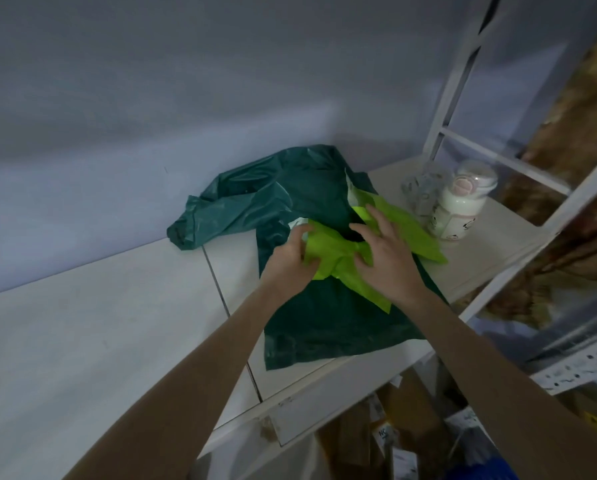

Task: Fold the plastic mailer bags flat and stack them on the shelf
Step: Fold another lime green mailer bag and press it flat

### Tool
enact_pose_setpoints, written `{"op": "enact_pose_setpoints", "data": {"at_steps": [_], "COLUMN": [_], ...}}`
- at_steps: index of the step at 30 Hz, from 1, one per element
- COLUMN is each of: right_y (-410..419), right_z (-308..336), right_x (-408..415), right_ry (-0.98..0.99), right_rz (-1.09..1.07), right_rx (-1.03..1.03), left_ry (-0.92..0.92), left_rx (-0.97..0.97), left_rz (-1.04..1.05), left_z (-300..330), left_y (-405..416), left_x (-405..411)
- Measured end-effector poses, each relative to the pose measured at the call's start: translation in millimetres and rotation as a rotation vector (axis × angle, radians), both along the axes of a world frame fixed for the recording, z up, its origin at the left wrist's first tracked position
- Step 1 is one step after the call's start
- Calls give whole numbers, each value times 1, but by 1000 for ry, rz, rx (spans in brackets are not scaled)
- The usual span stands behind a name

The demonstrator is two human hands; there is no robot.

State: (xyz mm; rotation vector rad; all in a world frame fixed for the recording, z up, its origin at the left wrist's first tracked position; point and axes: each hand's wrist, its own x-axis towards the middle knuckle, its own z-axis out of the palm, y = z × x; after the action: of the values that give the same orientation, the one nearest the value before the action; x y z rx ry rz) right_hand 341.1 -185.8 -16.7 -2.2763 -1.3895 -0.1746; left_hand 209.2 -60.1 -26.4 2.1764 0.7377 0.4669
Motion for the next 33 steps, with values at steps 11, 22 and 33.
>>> {"op": "enact_pose_setpoints", "data": {"at_steps": [11, 22, 33], "right_y": [38, 105, 145], "right_z": [30, 20, 24], "right_x": [-44, -165, -260], "right_ry": [-66, 1045, 907], "right_rz": [36, 180, 299], "right_rx": [385, 139, 257], "left_ry": [-268, -405, -483], "left_rx": [240, 383, 246], "left_rz": [143, 299, 585], "left_z": [55, 75, 64], "left_y": [37, 65, 79], "left_x": [-63, -184, -280]}}
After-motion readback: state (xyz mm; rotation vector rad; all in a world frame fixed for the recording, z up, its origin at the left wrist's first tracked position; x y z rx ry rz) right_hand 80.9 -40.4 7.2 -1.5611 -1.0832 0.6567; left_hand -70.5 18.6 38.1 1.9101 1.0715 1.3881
